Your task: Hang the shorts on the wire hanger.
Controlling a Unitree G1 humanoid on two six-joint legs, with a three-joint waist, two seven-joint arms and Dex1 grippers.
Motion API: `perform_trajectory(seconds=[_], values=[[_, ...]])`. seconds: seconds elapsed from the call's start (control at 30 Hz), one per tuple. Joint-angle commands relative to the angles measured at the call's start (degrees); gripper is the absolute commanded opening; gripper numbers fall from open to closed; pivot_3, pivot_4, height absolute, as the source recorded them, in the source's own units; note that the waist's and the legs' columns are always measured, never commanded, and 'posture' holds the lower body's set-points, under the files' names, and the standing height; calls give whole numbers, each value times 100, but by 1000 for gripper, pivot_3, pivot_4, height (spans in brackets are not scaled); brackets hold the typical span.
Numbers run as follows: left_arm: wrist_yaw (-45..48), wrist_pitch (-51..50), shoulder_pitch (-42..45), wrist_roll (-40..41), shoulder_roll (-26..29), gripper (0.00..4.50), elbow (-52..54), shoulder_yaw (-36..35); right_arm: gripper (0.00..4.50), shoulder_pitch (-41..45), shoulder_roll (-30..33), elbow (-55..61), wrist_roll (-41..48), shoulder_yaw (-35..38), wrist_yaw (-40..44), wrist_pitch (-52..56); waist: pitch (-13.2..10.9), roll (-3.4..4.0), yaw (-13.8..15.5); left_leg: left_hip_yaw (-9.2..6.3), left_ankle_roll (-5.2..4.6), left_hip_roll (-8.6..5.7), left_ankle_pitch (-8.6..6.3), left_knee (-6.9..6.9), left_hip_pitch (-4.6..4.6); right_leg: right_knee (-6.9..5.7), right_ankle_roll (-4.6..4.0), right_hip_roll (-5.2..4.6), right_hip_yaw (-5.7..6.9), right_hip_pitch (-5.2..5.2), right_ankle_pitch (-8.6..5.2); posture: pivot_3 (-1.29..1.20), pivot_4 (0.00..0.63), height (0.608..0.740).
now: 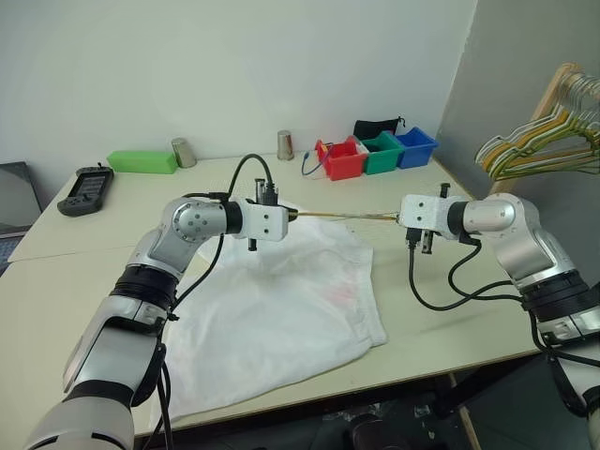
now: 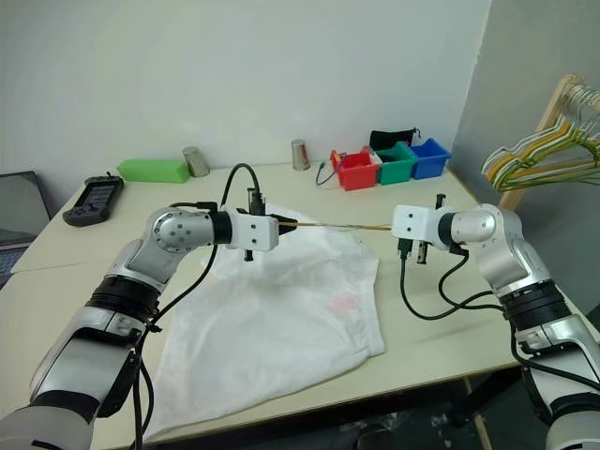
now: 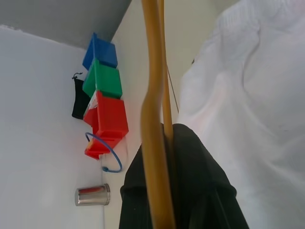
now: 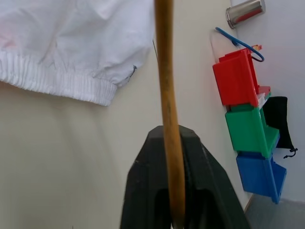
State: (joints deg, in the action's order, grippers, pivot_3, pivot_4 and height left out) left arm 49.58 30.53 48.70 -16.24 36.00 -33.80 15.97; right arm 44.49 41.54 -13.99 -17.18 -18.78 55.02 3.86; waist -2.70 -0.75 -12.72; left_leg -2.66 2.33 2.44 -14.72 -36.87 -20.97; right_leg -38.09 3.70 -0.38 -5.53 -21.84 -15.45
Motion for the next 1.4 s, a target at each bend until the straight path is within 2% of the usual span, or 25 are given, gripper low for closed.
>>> perform_trajectory(seconds=[0.03,0.13,0.2,0.23,0.53,0.7,0.87,1.03,1.13,1.27,1.4], values=[[-17,16,56,67,69,0,179,-75,49,204,17,101,-33,104,-18,-133,0,0,2,0,0,0,0,0,0,0,-3,0,0,0,2,-142,0,740],[21,27,56,112,73,0,162,-77,49,195,18,63,-45,108,-30,-155,0,0,2,0,0,0,0,0,0,0,-21,0,0,1,12,-143,0,740],[117,-15,38,217,61,551,186,-94,0,177,31,53,-43,114,-19,-156,0,0,2,-1,0,0,0,0,0,0,-21,0,1,1,13,-143,0,740],[174,-33,20,296,51,636,219,-111,0,164,34,58,-36,119,-11,-147,0,0,2,0,0,0,0,0,0,0,-21,0,1,1,12,-143,0,740],[566,-91,-6,1031,32,2417,441,-316,0,51,1,114,34,135,5,-28,0,0,4,0,0,0,0,-1,0,0,-22,0,0,1,13,-139,0,740],[602,-221,51,1234,48,3592,478,-415,0,-21,62,-36,65,158,42,-37,0,0,6,-1,0,0,0,-1,0,0,-22,0,1,1,13,-125,0,740],[858,-501,-112,1559,143,4440,793,-548,0,-157,194,-381,178,273,70,-5,0,0,25,-1,0,0,0,-1,1,2,-22,0,1,5,13,-117,0,740],[1029,-948,-427,1840,327,4440,1164,-733,0,-322,419,-684,436,511,310,307,0,0,21,-1,0,0,0,-1,5,1,-22,0,0,6,13,-117,0,740],[789,-1120,-820,1827,439,4440,1377,-915,0,-515,706,-842,619,688,590,555,0,0,31,-1,0,0,0,-1,7,1,-21,0,0,8,13,-124,6,740],[264,-3120,-1860,2927,97,4440,2828,-1482,0,-1196,1176,-166,1464,1011,1706,2359,0,0,71,-1,0,1,0,-1,7,3,-20,-1,0,11,12,-126,9,740],[9,-3793,-3016,3166,-23,4440,4342,-1475,0,-1944,1711,852,2586,1186,2664,4428,0,1,134,-5,-3,5,-2,-3,9,-1,-15,0,0,12,8,-119,8,740]])
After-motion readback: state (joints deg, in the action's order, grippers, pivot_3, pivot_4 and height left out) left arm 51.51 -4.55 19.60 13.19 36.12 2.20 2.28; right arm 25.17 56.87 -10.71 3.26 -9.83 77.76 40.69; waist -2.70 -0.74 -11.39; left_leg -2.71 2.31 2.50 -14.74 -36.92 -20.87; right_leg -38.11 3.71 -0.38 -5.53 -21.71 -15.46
